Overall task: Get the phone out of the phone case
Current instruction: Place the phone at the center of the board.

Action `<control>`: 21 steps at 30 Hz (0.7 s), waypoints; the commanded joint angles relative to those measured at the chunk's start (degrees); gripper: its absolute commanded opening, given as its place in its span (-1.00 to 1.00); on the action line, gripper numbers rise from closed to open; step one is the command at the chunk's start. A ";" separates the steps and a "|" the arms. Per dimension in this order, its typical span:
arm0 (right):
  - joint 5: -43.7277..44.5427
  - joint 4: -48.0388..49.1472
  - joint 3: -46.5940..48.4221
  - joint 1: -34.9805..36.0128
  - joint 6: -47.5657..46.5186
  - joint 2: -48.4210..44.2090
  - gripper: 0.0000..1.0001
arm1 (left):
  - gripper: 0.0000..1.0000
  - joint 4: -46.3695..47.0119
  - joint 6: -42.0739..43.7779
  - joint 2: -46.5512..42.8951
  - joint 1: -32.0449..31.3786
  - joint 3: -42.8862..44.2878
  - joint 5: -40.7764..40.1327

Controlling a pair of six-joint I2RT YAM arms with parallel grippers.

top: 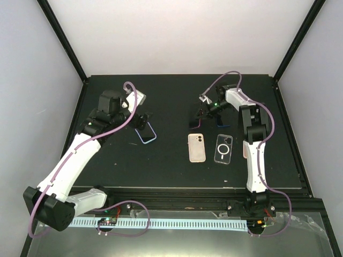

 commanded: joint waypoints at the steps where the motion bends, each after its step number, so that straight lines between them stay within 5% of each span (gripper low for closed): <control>1: 0.47 -0.20 2.04 -1.43 -0.17 0.53 -0.51 | 0.98 2.27 -2.73 -1.97 0.56 -0.82 -2.33; 16: 4.71 2.26 -0.50 -2.75 0.48 -3.95 0.68 | 0.98 2.58 -12.27 0.00 1.79 -6.37 -7.59; 21: 6.83 3.75 -3.42 -2.73 0.00 -7.89 0.82 | 0.98 2.81 -18.71 3.12 2.66 -9.15 -7.98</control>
